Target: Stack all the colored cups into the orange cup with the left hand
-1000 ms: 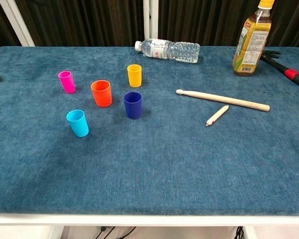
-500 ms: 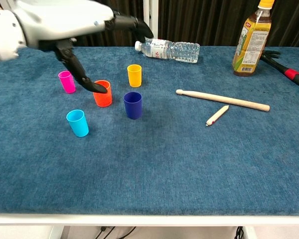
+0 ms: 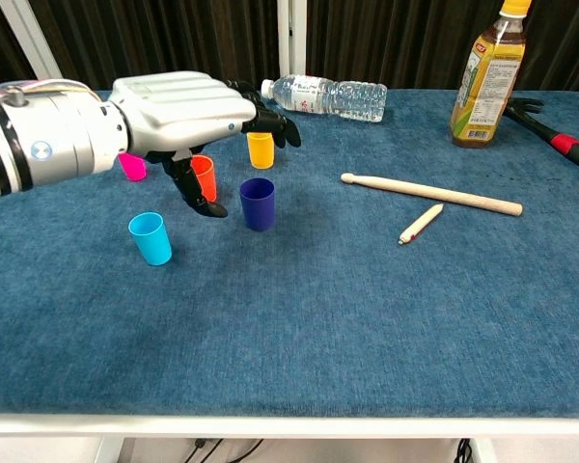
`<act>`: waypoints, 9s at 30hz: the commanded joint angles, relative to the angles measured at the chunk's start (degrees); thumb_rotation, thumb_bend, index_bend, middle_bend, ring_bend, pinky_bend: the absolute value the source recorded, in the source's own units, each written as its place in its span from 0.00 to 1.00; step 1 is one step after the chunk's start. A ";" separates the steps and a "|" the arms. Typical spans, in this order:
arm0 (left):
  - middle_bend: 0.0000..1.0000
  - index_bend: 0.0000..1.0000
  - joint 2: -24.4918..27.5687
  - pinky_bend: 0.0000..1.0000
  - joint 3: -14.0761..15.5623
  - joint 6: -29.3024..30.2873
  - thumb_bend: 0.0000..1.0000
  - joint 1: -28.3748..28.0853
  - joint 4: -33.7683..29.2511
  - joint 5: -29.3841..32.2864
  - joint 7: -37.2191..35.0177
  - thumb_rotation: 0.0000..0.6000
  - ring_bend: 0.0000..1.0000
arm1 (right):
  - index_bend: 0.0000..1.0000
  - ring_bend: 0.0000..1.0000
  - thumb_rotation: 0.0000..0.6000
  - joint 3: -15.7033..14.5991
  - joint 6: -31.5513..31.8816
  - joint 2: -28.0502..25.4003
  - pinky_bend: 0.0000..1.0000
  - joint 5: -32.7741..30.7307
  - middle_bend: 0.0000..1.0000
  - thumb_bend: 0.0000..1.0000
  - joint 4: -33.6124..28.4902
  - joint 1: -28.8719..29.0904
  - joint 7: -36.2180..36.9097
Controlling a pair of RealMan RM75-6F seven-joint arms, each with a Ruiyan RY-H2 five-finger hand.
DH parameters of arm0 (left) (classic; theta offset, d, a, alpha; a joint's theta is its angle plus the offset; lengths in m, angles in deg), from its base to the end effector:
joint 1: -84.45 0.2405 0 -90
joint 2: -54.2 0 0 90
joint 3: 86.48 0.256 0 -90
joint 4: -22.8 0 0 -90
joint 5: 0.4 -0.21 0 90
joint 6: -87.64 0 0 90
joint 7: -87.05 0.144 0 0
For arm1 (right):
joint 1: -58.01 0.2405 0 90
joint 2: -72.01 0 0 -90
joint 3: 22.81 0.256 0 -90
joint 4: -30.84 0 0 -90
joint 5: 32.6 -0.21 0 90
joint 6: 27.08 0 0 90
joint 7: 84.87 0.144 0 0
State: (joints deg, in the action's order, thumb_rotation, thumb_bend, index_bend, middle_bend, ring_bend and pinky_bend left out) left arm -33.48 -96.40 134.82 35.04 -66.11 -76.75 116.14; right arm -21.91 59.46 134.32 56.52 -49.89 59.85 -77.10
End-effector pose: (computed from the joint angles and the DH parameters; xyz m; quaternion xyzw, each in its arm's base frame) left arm -0.0770 0.3266 -0.0327 -0.8561 -0.1866 -0.3551 0.3258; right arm -0.3540 -0.1585 0.1881 0.6158 -0.3652 0.3506 0.6037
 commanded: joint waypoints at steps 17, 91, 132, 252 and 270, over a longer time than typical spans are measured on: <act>0.24 0.23 -6.03 0.00 2.29 -1.42 0.24 -3.18 11.72 -1.93 -10.02 1.00 0.20 | 0.00 0.00 1.00 0.18 -0.12 -0.58 0.00 -0.38 0.00 0.36 0.32 -0.20 1.62; 0.44 0.45 2.74 0.08 1.54 3.29 0.34 -1.77 8.88 3.12 -7.93 1.00 0.42 | 0.00 0.00 1.00 -0.23 -2.24 -0.75 0.00 -0.38 0.00 0.36 -1.23 0.47 -1.93; 0.24 0.16 -10.30 0.04 -4.64 -5.37 0.26 -13.28 28.83 4.70 -17.62 1.00 0.22 | 0.00 0.00 1.00 -0.58 -2.42 -1.06 0.00 0.18 0.00 0.35 -2.70 0.65 -3.34; 0.23 0.16 4.36 0.16 4.84 5.25 0.26 -5.59 2.51 16.61 7.11 1.00 0.24 | 0.00 0.00 1.00 -0.99 -2.09 -0.68 0.00 0.15 0.00 0.36 0.10 0.20 -0.64; 0.32 0.25 18.31 0.17 10.61 17.67 0.22 4.70 -20.28 11.56 9.42 1.00 0.26 | 0.00 0.00 1.00 -0.04 -0.78 -1.31 0.00 -0.25 0.00 0.35 -0.05 0.04 0.56</act>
State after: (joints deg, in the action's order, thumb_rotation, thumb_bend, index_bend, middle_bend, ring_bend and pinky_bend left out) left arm -17.89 -88.39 149.67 36.59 -82.82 -63.50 125.09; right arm -21.99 58.62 133.06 56.31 -49.98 59.95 -76.62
